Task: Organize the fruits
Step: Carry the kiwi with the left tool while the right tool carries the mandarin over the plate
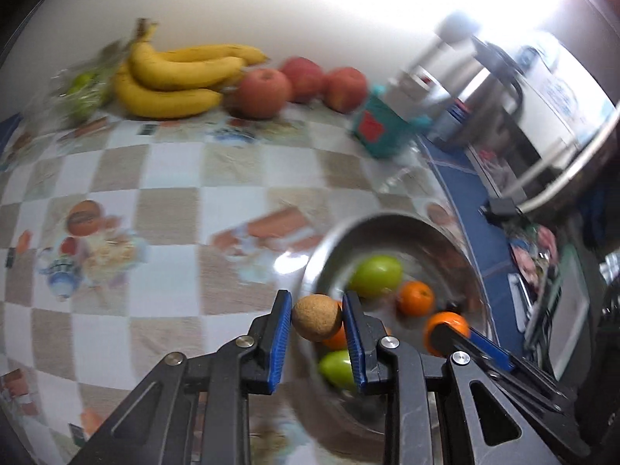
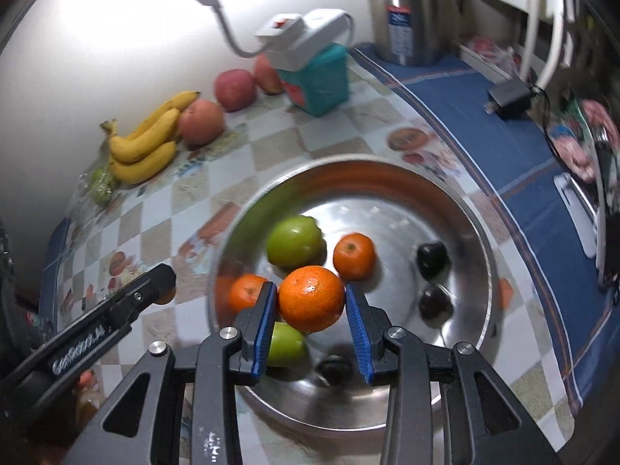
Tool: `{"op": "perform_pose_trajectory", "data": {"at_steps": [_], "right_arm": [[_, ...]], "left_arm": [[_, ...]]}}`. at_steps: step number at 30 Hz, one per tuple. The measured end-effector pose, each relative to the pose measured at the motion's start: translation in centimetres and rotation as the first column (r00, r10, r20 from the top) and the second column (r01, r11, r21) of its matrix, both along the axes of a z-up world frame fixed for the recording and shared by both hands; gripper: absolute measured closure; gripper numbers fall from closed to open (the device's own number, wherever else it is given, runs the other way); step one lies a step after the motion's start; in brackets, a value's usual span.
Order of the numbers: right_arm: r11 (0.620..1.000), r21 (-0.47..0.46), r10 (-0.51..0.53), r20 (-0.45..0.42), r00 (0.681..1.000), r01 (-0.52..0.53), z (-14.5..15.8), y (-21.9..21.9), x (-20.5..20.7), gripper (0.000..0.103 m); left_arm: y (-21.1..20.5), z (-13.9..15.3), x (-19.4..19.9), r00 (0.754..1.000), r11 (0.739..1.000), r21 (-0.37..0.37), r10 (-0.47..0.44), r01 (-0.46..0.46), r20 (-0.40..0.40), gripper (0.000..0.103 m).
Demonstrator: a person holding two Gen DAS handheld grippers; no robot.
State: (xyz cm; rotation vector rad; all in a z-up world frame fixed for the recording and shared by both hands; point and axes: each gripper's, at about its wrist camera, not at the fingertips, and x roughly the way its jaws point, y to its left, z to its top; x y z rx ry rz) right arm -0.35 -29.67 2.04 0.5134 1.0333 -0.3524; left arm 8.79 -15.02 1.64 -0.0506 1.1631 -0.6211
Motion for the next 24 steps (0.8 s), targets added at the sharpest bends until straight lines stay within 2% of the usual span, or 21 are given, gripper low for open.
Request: {"op": "perform_pose_trajectory", "data": {"at_steps": [6, 9, 12, 17, 24], "right_arm": [[0.999, 0.018, -0.032, -0.049, 0.998, 0.033, -1.4, -1.3, -0.4, 0.065], [0.999, 0.028, -0.034, -0.063, 0.997, 0.036, -2.0, -1.5, -0.4, 0.065], [0.999, 0.027, -0.033, -0.076, 0.997, 0.036, -2.4, -1.7, -0.2, 0.065], [0.998, 0.04, -0.034, -0.107, 0.994, 0.039, -3.3, -2.0, -0.1, 0.065], [0.999, 0.042, -0.027, -0.129, 0.991, 0.033, -3.9, -1.7, 0.0, 0.065]], "left_arm": [[-2.9, -1.5, 0.0, 0.999, 0.999, 0.02, -0.046, 0.046, 0.007, 0.074], [-3.0, -2.0, 0.6, 1.0, 1.0, 0.007, -0.025, 0.025, 0.014, 0.074], [-3.2, -2.3, 0.8, 0.999, 1.0, 0.026, -0.015, 0.015, 0.032, 0.074], [-2.6, -2.4, 1.4, 1.0, 1.0, 0.009, 0.019, -0.019, 0.02, 0.073], [-2.5, -2.1, 1.1, 1.0, 1.0, 0.009, 0.018, -0.018, 0.009, 0.071]]}}
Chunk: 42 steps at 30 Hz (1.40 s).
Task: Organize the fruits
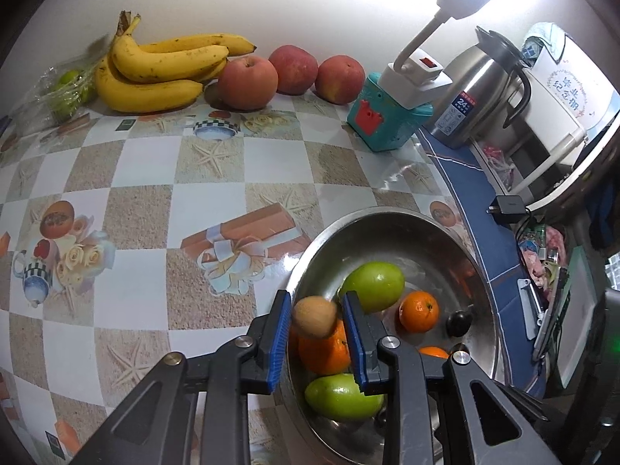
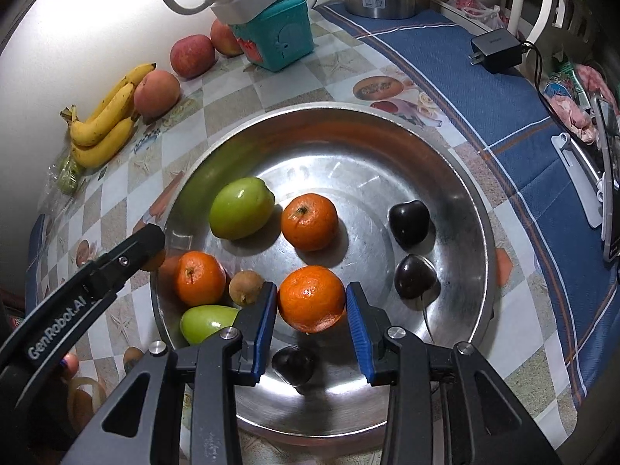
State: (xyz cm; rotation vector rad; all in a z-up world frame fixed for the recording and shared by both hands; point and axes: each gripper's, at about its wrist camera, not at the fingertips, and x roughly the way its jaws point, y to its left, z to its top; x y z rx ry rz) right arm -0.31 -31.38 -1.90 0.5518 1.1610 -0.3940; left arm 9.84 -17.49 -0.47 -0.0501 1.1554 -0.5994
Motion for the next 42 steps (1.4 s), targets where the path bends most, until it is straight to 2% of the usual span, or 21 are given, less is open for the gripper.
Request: {"op": "perform_pose_trajectory", "data": {"at_steps": [3, 8, 9, 12, 14, 18, 21, 22, 24, 28, 31, 33, 34, 37, 42], "right_arm": [[1.0, 0.01, -0.005, -0.011, 1.0, 0.005, -0.5, 0.0, 0.1, 0.065], [1.0, 0.018, -0.01, -0.024, 1.0, 0.01, -0.9, 0.0, -0.1, 0.065], [1.0, 0.017, -0.008, -0.024, 1.0, 0.008, -0.8, 0.1, -0.1, 0.065], [1.0, 0.009, -0.001, -0.027, 1.0, 0.001, -0.8, 0.2, -0.1, 0.064], [1.0, 0.012, 0.0, -0.028, 1.0, 0.0, -0.9, 0.2, 0.0, 0.063], [1.0, -0.007, -0.003, -0.026, 1.0, 0.002, -0.7, 0.4, 0.0, 0.049], [1.0, -0.022, 0.017, -0.018, 1.0, -0.017, -0.4, 0.9, 0.2, 0.048], [0.999, -0.03, 0.024, -0.016, 1.0, -0.025, -0.3, 1.1, 0.2, 0.047], [0.998, -0.045, 0.039, -0.015, 0.999, -0.04, -0.2, 1.6, 0.4, 0.033], [0.996, -0.07, 0.055, 0.014, 0.998, -0.054, 0.5, 2.3, 0.2, 0.026], [0.993, -0.091, 0.074, 0.033, 0.997, -0.071, 0.9, 3.0, -0.3, 0.019], [0.989, -0.117, 0.096, 0.042, 0.994, -0.091, 1.1, 3.7, -0.8, 0.009], [0.987, -0.127, 0.108, 0.043, 0.993, -0.102, 1.1, 4.0, -1.0, 0.008], [0.978, -0.165, 0.134, 0.042, 0.99, -0.125, 1.2, 5.0, -1.9, 0.008], [0.97, -0.196, 0.157, 0.057, 0.986, -0.143, 1.8, 6.2, -3.6, 0.008]], "left_arm": [[0.2, 0.0, -0.1, 1.0, 1.0, -0.002, 0.003, -0.003, -0.01, 0.066], [0.8, 0.3, -0.4, 1.0, 1.0, -0.005, 0.015, -0.015, -0.017, 0.065], [1.1, 0.4, -0.5, 1.0, 1.0, -0.002, 0.024, -0.024, -0.017, 0.061], [2.5, 0.5, -0.6, 0.997, 0.996, 0.038, 0.079, -0.078, -0.003, 0.025], [3.7, 0.3, -0.7, 0.993, 0.988, 0.1, 0.114, -0.115, 0.013, 0.023], [6.1, -0.4, -0.8, 0.981, 0.963, 0.189, 0.195, -0.194, 0.012, 0.016], [7.9, -0.9, -1.3, 0.973, 0.939, 0.257, 0.229, -0.229, 0.028, 0.008], [8.2, -1.1, -1.5, 0.973, 0.934, 0.274, 0.231, -0.23, 0.028, 0.007], [9.1, -1.8, -2.1, 0.972, 0.927, 0.3, 0.233, -0.227, 0.015, 0.007], [10.7, -2.5, -3.2, 0.97, 0.913, 0.338, 0.244, -0.229, -0.003, 0.007], [11.3, -2.2, -3.8, 0.965, 0.892, 0.374, 0.26, -0.253, 0.032, 0.007], [11.7, -1.8, -4.3, 0.957, 0.866, 0.411, 0.281, -0.283, 0.067, 0.007], [11.9, -1.5, -4.7, 0.953, 0.853, 0.43, 0.288, -0.297, 0.088, 0.007], [12.5, -1.3, -5.4, 0.952, 0.836, 0.457, 0.29, -0.304, 0.104, 0.007], [13.6, -0.8, -6.8, 0.95, 0.827, 0.471, 0.298, -0.307, 0.095, 0.007]]}}
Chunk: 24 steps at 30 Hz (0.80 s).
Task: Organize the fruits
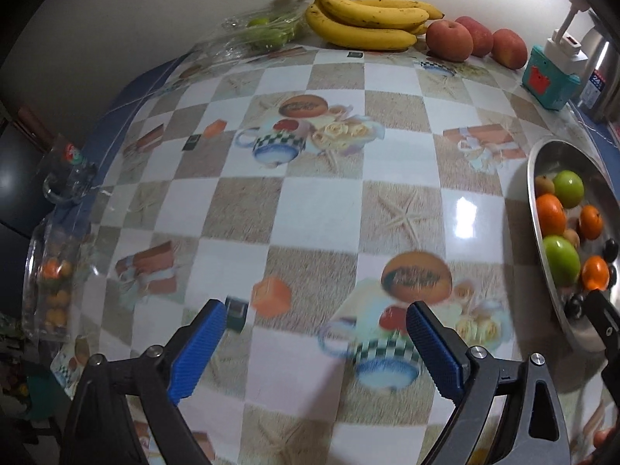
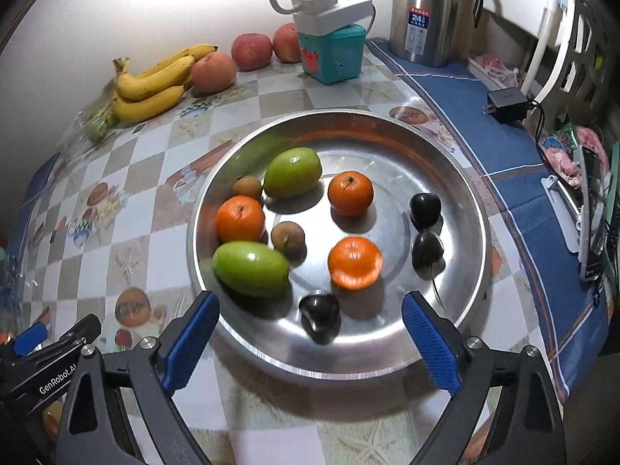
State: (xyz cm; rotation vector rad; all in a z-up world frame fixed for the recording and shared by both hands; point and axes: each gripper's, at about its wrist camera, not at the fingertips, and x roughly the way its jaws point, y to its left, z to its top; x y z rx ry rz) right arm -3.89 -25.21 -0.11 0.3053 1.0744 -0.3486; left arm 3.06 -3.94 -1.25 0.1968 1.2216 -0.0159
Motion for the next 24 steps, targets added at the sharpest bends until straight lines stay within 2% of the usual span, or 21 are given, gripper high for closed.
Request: {"op": "perform_pose_trajectory", "data": {"at_steps": [9, 12, 24], "right_arm": [[0.999, 0.017, 0.044, -0.008, 0.999, -0.044, -0.1, 2.2, -3.0, 0.008], [0.999, -0.006, 0.045, 0.008, 0.999, -0.044, 0.4, 2.6, -3.3, 0.008], [0.999, -0.015, 0.051, 0.017, 0.999, -0.051, 0.6, 2.8, -3.4, 0.008]], "left_arm": [[1.7, 0.6, -3.1, 1.0, 1.0, -0.012, 0.016, -0.016, -0.024, 0.007], [1.8, 0.8, -3.7, 1.0, 1.0, -0.006, 0.013, -0.013, -0.019, 0.007], [1.7, 0.7, -3.6, 0.999, 1.0, -0.016, 0.003, -0.004, -0.035, 0.007]]}}
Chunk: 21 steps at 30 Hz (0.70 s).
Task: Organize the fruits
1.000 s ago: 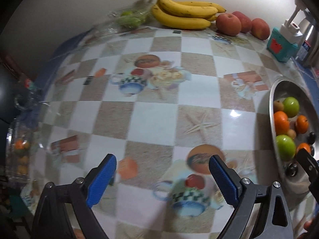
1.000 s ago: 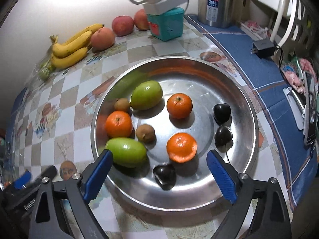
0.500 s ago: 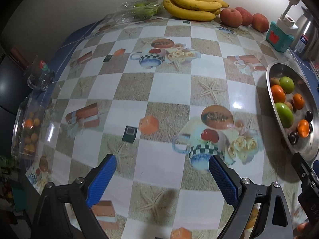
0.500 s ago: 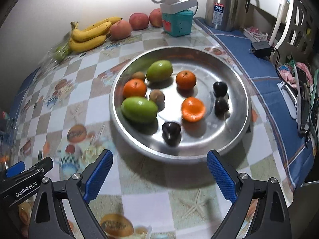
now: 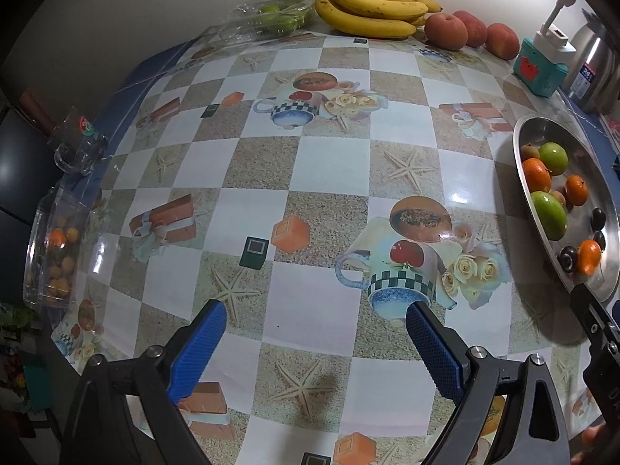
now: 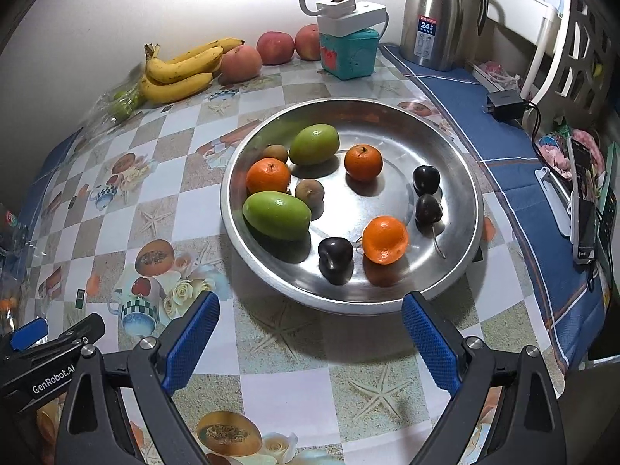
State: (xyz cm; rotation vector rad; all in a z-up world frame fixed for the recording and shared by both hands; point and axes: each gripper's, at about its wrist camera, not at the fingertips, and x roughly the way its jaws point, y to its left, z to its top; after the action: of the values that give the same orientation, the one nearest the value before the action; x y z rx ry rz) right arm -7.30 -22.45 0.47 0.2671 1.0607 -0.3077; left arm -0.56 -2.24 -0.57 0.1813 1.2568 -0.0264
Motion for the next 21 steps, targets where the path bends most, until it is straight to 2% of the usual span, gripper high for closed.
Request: {"op": "perform_pose_trajectory", "data": {"at_steps": [21], "right_arm": [[1.0, 0.003, 0.022, -0.002, 1.0, -0.022, -0.03, 0.36, 0.21, 0.008]], "left_arm": [[-0.13, 0.24, -0.08, 1.0, 1.0, 0.0, -0.013, 0.013, 0.008, 0.007]]}}
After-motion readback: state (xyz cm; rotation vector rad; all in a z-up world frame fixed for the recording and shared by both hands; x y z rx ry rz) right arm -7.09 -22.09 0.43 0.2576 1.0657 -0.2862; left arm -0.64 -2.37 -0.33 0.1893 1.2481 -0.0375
